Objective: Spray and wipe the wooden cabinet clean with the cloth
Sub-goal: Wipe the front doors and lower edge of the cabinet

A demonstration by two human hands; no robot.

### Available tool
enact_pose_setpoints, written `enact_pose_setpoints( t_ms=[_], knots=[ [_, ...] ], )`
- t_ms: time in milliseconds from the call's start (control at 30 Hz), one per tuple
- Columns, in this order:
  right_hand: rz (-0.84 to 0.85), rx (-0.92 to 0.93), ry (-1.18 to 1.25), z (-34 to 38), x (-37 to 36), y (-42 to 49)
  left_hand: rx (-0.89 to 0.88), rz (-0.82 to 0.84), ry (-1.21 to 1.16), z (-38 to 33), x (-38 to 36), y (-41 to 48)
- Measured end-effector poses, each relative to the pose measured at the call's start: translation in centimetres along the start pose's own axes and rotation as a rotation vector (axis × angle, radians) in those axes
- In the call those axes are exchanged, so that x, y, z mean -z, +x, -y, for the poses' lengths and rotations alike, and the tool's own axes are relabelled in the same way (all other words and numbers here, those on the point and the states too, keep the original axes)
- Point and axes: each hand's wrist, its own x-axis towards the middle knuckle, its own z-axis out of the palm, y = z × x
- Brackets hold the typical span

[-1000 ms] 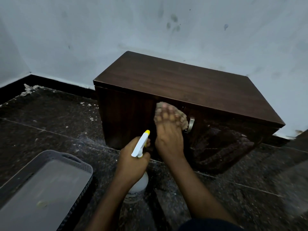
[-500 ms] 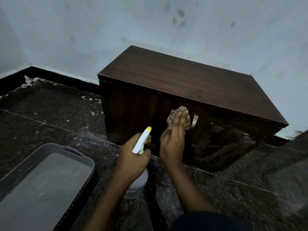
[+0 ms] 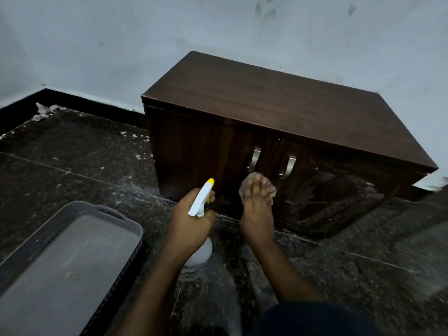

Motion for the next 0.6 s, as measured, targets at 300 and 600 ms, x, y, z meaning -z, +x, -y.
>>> enact_pose_setpoints(
  t_ms=[300, 600],
  knots=[
    [0.224, 0.397, -0.182, -1.4, -1.0, 0.0, 0.049, -0.058, 0.045, 1.4, 1.9, 1.2],
    [0.431, 0.808, -0.461, -2.8, -3.2, 0.5, 0.101, -0.117, 0.097, 3.0, 3.4, 1.5]
  ],
)
